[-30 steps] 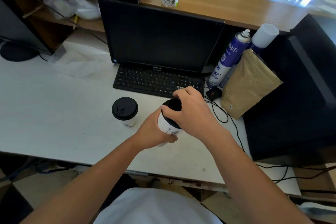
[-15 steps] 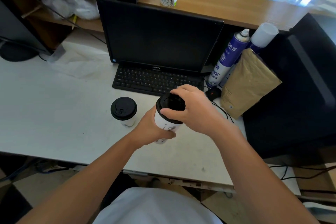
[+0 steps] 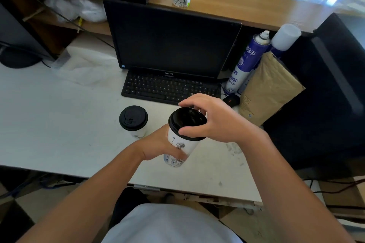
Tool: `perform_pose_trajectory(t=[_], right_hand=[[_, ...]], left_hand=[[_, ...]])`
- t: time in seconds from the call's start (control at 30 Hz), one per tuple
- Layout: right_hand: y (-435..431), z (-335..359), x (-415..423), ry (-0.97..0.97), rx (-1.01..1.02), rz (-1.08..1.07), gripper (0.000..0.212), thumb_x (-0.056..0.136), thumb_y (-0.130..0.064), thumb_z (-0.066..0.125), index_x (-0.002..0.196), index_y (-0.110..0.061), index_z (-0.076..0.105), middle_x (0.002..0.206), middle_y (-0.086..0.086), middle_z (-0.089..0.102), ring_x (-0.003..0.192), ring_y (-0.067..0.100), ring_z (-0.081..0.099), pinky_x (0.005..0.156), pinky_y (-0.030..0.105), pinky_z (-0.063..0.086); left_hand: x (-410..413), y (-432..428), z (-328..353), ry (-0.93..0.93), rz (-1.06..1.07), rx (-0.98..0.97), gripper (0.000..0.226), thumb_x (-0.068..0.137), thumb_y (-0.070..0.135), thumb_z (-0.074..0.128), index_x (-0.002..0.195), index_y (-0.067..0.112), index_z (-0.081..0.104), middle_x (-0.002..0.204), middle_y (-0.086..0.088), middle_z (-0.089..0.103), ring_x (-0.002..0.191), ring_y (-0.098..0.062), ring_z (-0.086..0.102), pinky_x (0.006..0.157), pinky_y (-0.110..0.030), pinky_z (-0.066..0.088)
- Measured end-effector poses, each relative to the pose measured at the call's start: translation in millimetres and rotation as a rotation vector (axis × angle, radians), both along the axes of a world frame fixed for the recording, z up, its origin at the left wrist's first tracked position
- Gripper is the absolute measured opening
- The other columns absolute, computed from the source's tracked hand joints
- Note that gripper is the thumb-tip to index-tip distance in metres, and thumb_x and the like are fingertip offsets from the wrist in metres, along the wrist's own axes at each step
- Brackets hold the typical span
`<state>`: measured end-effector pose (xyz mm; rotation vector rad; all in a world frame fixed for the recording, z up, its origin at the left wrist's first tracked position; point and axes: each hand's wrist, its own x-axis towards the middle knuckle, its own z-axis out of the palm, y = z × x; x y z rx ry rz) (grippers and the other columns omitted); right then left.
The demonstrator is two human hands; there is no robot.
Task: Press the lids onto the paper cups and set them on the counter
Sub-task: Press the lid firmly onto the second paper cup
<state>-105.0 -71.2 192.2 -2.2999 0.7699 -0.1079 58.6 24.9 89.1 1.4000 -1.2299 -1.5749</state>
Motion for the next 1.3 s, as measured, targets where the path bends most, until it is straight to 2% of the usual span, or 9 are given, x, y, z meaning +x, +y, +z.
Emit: perform_pose_trajectory(t=[0.07,0.2,0.33,0.43,0.67,0.83,1.0,1.1,1.3], right_hand=[[2.8,-5.3,-0.6,-0.054,-0.047,-0.095,0.062,0.078,-0.047,0.078,0.133,-0.024,0.06,0.122,-0.014,0.058,0.112,0.003,0.055,0.099,0.025,0.048],[13.7,-15.4,4.4,-0.031,-0.098,-0.291,0.069,0.08,-0.052,0.075,0.139,-0.022,0.055,0.127,-0.009,0.054,0.118,0.01,0.048,0.096,0.023,0.043],[22.6,-18.0,10.6,-0.057,-0.081,-0.405,0.051,0.079,-0.052,0.075,0.119,-0.021,0.066,0.11,-0.007,0.055,0.104,0.011,0.051,0.078,0.019,0.045],[21.3,-14.7,11.3,-0.043,-0.071,-0.408,0.044,0.077,-0.05,0.077,0.109,-0.022,0.069,0.104,-0.004,0.057,0.091,0.008,0.052,0.068,0.015,0.044],[13.3,-8.6,6.3,-0.064,-0.06,-0.313,0.063,0.072,-0.043,0.084,0.125,-0.016,0.066,0.112,-0.006,0.056,0.1,0.01,0.054,0.081,0.021,0.048],[10.3,-3.0,8.3,-0.004,-0.06,-0.271,0.059,0.072,-0.05,0.081,0.119,-0.018,0.067,0.106,-0.006,0.055,0.089,0.008,0.051,0.068,0.017,0.038],[14.5,-6.5,11.7,0.012,-0.042,-0.35,0.061,0.072,-0.048,0.082,0.123,-0.019,0.066,0.111,-0.005,0.055,0.097,0.01,0.052,0.069,0.013,0.041],[17.7,-8.5,13.5,0.018,-0.038,-0.375,0.058,0.072,-0.049,0.082,0.119,-0.018,0.067,0.109,-0.003,0.056,0.1,0.013,0.053,0.073,0.017,0.046],[20.0,-11.7,13.2,-0.019,-0.003,-0.358,0.058,0.076,-0.052,0.079,0.121,-0.018,0.066,0.111,-0.005,0.054,0.093,0.005,0.05,0.065,0.01,0.039]], left_hand=[[-5.8,-1.5,-2.3,-0.05,0.152,-0.054,0.07,0.064,0.001,0.087,0.121,0.029,0.058,0.107,-0.003,0.072,0.101,-0.016,0.071,0.082,-0.03,0.06],[-17.6,-4.9,-10.2,-0.289,0.457,-0.2,0.078,0.063,0.014,0.093,0.125,0.036,0.052,0.111,0.019,0.068,0.101,0.003,0.066,0.08,-0.017,0.054],[-20.7,-4.8,-12.0,-0.375,0.567,-0.216,0.078,0.064,0.019,0.093,0.126,0.037,0.048,0.107,0.025,0.064,0.099,0.011,0.061,0.073,-0.004,0.048],[-18.2,-4.9,-12.8,-0.338,0.518,-0.206,0.078,0.062,0.015,0.092,0.126,0.036,0.051,0.107,0.023,0.067,0.097,0.009,0.063,0.071,-0.005,0.05],[-8.1,-4.4,-6.7,-0.209,0.391,-0.212,0.08,0.063,0.0,0.09,0.121,0.041,0.055,0.11,0.014,0.07,0.099,-0.003,0.068,0.074,-0.021,0.059],[-2.1,-6.0,-7.4,-0.132,0.277,-0.17,0.079,0.063,-0.004,0.09,0.128,0.026,0.057,0.112,0.007,0.073,0.103,-0.009,0.071,0.082,-0.024,0.057],[-5.7,-5.4,-8.3,-0.108,0.3,-0.18,0.076,0.066,-0.007,0.088,0.125,0.029,0.057,0.109,0.01,0.073,0.098,-0.002,0.07,0.075,-0.016,0.056],[-7.5,-4.3,-11.2,-0.09,0.309,-0.164,0.072,0.067,-0.009,0.087,0.119,0.032,0.057,0.103,0.012,0.072,0.091,0.005,0.07,0.069,-0.011,0.054],[2.9,-2.0,-6.7,0.096,0.146,-0.037,0.066,0.061,0.003,0.082,0.118,0.03,0.062,0.101,0.006,0.075,0.097,-0.014,0.072,0.084,-0.034,0.059]])
